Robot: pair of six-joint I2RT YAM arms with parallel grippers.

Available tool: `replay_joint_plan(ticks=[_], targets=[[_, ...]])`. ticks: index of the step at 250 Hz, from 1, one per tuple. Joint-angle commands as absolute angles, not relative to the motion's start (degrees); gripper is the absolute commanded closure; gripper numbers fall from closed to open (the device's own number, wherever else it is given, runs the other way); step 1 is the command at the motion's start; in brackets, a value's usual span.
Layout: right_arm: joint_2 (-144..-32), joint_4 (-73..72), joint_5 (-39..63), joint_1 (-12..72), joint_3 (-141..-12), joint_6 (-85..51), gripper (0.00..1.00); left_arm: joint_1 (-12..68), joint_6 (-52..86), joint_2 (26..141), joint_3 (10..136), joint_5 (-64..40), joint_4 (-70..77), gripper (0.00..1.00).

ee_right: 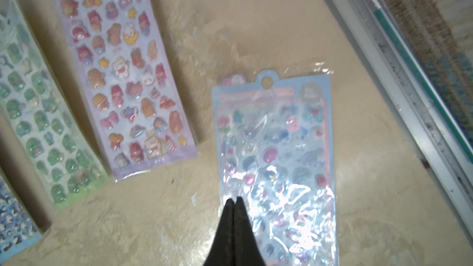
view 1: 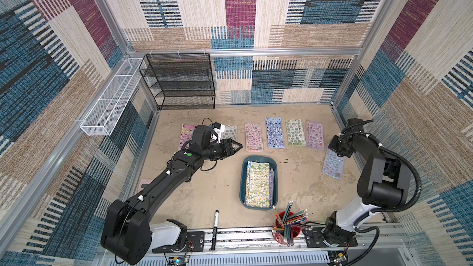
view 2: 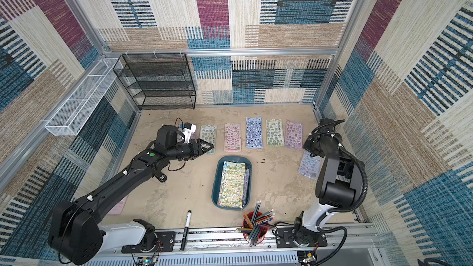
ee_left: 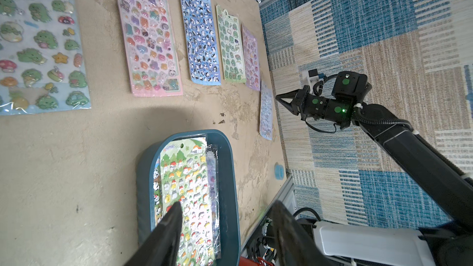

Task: Take the stickers out of the storage box
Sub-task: Adjust the sticker at the center of the board.

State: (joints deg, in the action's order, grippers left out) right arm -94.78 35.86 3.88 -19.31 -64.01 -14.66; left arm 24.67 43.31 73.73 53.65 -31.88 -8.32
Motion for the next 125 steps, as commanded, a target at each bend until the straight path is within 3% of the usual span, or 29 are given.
replay_joint_plan(ticks=[1,47,125], targets=[[-91.01,39.53,1.70,-18.72,-59.31,-19.34,1.00,24.69,43.70,73.87,53.07,-32.72,-5.06,0.42],[-85.89,35.66,3.37,-18.75,-47.86,-22.48,1.00,24.70,43.30,76.05,54.83,-36.41,-5.10,0.43],[-91.16,32.73,1.04,-19.56,-43.67,-24.68,1.00,24.70,44.47,75.87,53.50,-37.66,-3.03,0.43]])
